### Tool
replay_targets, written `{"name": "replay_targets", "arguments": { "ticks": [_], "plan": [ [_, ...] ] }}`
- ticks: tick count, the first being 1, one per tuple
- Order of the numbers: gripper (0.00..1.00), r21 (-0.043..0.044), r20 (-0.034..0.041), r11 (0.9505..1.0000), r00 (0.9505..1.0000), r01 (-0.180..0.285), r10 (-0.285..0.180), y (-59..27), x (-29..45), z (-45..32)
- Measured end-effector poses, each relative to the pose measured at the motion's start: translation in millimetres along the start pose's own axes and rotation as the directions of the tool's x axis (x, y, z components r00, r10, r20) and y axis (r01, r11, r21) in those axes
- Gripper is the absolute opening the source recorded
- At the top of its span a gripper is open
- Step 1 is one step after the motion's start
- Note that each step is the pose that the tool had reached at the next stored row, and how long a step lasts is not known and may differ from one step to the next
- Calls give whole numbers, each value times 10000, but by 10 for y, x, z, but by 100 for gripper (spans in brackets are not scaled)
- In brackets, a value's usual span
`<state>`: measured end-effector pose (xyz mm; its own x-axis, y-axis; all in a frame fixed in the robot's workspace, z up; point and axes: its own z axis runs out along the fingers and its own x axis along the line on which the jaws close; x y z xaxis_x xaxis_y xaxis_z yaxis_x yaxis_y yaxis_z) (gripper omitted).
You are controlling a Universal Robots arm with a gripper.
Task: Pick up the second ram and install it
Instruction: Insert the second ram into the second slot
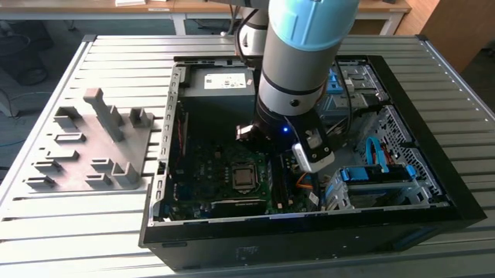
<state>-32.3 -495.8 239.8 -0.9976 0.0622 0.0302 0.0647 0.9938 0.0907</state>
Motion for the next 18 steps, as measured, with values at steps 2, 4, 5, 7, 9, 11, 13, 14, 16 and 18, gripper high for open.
{"name": "replay_targets", "arguments": {
  "ticks": [2, 4, 5, 7, 9, 11, 13, 14, 16, 18],
  "plan": [
    [14, -1, 0, 10000, 10000, 0, 0, -2, -1, 27],
    [14, -1, 1, 10000, 10000, -1, 1, 2, -1, 55],
    [14, 1, 0, 10000, 10000, -1, 1, 6, -1, 67],
    [14, 3, -1, 10000, 10000, -2, 2, 23, 0, 96],
    [14, 0, -1, 10000, 10000, -3, 3, 56, 2, 144],
    [14, 36, -2, 10000, 10000, 44, -44, 66, 3, 153],
    [14, 148, -11, 9997, 9998, 194, -194, 66, 3, 159],
    [14, 195, -18, 9994, 9996, 290, -290, 66, 3, 162],
    [14, 230, -25, 9990, 9993, 376, -376, 72, -3, 169],
    [14, 228, -25, 9990, 9993, 377, -377, 77, -17, 180]
  ]
}}
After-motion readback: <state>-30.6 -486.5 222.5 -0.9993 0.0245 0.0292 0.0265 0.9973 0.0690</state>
